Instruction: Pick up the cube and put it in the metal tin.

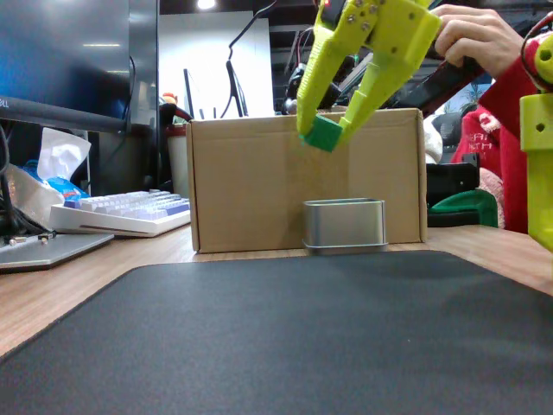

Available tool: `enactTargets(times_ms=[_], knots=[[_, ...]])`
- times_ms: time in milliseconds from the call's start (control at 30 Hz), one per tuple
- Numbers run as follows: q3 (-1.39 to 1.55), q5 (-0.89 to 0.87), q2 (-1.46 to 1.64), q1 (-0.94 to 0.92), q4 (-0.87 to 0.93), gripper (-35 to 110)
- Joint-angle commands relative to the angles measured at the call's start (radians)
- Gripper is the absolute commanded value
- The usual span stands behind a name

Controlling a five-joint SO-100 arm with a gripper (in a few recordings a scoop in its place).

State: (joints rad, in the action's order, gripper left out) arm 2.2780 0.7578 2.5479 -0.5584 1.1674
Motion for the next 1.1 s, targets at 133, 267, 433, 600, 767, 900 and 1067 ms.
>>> enactTargets(times_ms=[133,267,433,600,767,900,1067], knots=[[-0.051,-0.057,0.008,-0.201,-0.146,0],[-0.051,-0.052,-0.101,-0.276,-0.285,0],[-0.046,0.072,-0.238,-0.302,-0.350,0],[-0.055,0.198,-0.377,-0.385,-0.413,0],[-0.005,0.311,-0.413,-0.373,-0.423,0],[0.017,0.341,-0.403,-0.367,-0.423,12],[0.041,0.322,-0.379,-0.367,-0.445,23]])
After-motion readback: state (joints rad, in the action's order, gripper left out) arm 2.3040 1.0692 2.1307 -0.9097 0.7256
